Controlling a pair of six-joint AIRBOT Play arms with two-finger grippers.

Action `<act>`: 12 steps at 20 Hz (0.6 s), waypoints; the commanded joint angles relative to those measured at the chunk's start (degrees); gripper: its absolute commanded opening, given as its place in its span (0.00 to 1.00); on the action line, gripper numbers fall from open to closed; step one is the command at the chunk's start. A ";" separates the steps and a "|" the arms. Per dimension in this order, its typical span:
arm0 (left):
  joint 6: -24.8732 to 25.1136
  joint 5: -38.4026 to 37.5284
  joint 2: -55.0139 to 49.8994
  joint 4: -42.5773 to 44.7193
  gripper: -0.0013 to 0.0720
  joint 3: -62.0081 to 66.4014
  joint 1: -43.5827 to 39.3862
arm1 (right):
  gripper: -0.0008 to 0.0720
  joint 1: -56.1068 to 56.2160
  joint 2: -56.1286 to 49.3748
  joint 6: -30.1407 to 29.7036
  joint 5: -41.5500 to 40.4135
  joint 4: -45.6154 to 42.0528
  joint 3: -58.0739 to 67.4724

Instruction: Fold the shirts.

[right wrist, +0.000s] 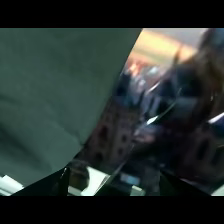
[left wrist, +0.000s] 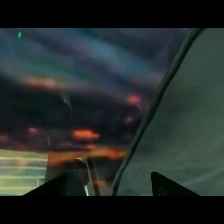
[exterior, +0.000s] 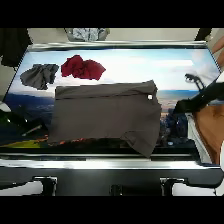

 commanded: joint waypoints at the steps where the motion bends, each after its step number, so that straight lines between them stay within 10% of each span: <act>1: 4.46 4.46 3.08 -4.74 0.78 -8.66 0.42 | 0.87 -0.15 4.15 -2.91 -1.31 0.61 -10.95; 7: 4.31 5.09 2.14 -10.95 0.59 -8.85 0.39 | 0.87 -0.15 4.15 -3.52 -1.40 -1.05 -11.98; 12: 3.54 3.26 1.64 -12.04 0.07 -8.85 0.42 | 0.87 -0.15 8.02 -4.57 -4.55 -1.81 -20.02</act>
